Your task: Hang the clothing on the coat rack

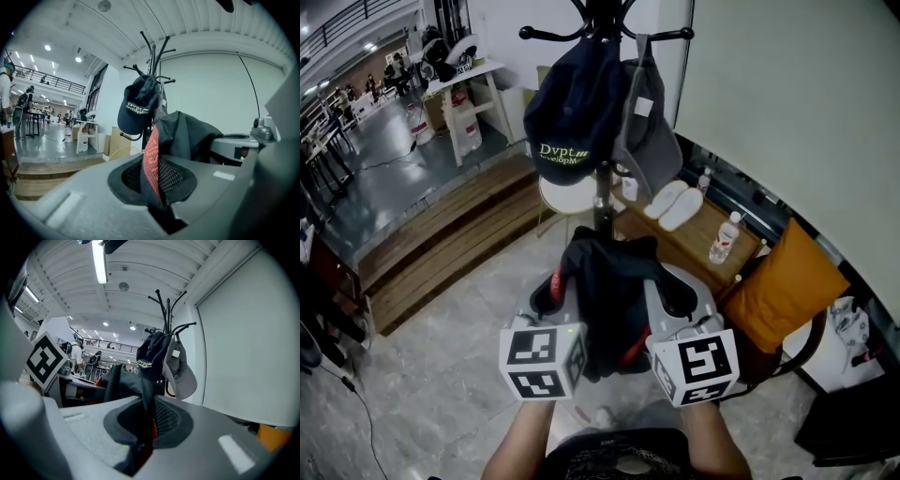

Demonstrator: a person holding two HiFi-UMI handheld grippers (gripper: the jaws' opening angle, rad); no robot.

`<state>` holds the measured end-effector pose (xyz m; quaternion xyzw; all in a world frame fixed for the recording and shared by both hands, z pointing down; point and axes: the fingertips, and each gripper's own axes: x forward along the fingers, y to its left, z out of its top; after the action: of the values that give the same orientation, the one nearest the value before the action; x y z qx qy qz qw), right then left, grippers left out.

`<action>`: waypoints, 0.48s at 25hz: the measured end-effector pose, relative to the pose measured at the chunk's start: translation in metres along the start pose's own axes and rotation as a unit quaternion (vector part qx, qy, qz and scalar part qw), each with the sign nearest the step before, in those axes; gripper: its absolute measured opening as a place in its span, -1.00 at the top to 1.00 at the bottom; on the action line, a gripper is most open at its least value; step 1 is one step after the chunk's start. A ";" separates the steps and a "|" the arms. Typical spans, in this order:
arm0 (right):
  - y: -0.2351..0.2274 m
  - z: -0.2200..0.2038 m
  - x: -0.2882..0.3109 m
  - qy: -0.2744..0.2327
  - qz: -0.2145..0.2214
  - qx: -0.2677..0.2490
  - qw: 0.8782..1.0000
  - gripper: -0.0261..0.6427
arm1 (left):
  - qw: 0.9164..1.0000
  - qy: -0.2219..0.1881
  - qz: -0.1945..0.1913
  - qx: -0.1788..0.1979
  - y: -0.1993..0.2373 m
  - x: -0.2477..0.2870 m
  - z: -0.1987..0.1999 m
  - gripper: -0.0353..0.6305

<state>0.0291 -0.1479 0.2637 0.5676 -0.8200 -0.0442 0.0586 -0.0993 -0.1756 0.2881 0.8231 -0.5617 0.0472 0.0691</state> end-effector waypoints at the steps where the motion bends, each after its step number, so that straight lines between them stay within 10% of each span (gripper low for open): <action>1: 0.000 0.002 0.002 -0.002 -0.002 -0.001 1.000 0.84 | 1.000 -0.002 -0.002 0.001 0.001 0.002 0.001 0.81; 12: -0.013 0.015 0.016 -0.021 -0.019 -0.018 0.999 0.84 | 1.000 -0.020 -0.011 0.007 0.009 0.014 0.013 0.80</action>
<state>0.0334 -0.1675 0.2480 0.5812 -0.8090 -0.0714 0.0509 -0.1024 -0.1932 0.2780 0.8308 -0.5531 0.0341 0.0527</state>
